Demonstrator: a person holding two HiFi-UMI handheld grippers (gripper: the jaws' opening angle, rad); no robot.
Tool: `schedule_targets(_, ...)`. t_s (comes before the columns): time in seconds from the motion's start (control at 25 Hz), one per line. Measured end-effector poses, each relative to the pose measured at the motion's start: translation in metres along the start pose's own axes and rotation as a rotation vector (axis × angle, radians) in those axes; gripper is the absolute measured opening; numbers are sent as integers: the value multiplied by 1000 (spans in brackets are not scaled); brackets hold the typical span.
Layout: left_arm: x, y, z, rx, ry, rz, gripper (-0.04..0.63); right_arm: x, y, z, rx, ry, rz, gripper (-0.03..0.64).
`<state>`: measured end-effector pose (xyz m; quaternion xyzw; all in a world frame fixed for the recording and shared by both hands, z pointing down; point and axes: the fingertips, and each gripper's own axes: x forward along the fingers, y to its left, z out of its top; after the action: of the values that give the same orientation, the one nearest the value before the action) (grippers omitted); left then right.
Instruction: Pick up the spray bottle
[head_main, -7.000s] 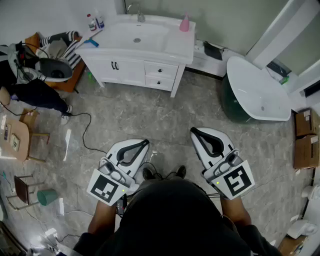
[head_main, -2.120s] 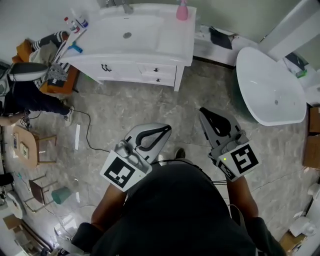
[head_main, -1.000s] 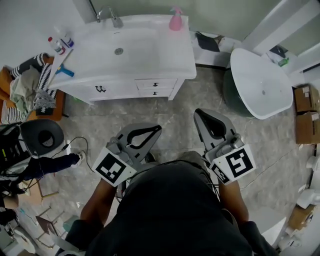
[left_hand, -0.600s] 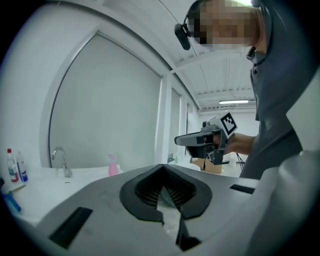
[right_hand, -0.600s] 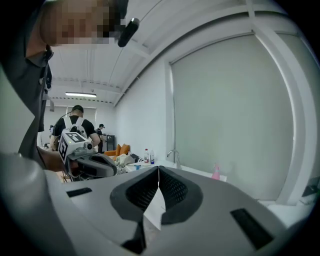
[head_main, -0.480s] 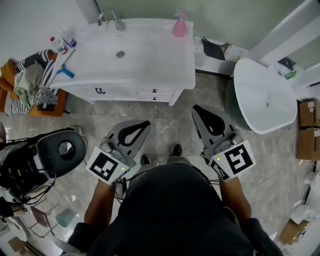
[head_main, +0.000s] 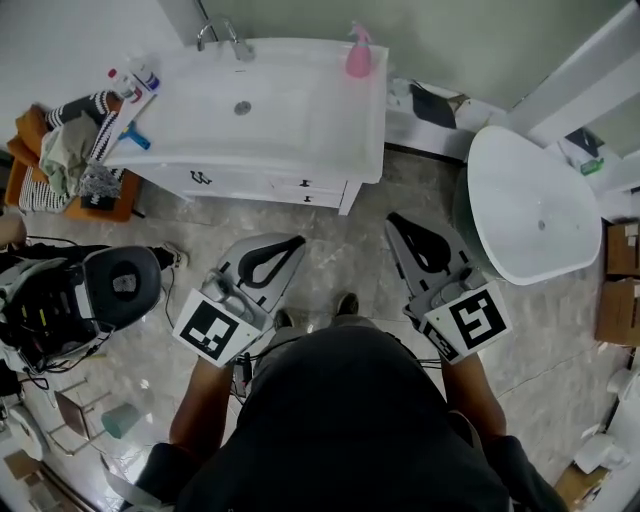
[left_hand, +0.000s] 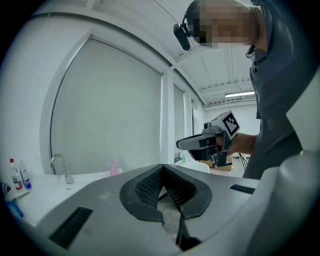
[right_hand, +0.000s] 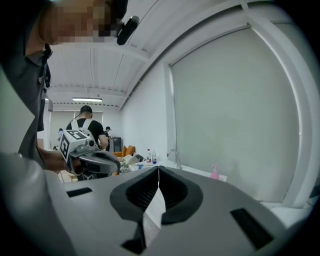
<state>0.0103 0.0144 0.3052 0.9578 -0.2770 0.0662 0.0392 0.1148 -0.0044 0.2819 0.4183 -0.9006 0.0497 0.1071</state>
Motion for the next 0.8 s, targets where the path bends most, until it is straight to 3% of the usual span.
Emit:
schedule_targets(0.44,-4,-9,-3,11,14,60,3,2,-4,-6,-11,-15,48,9)
schedule_targets(0.8,-19,38,3,19,-18,12,3,31,4,6,-11,-7,-38,9)
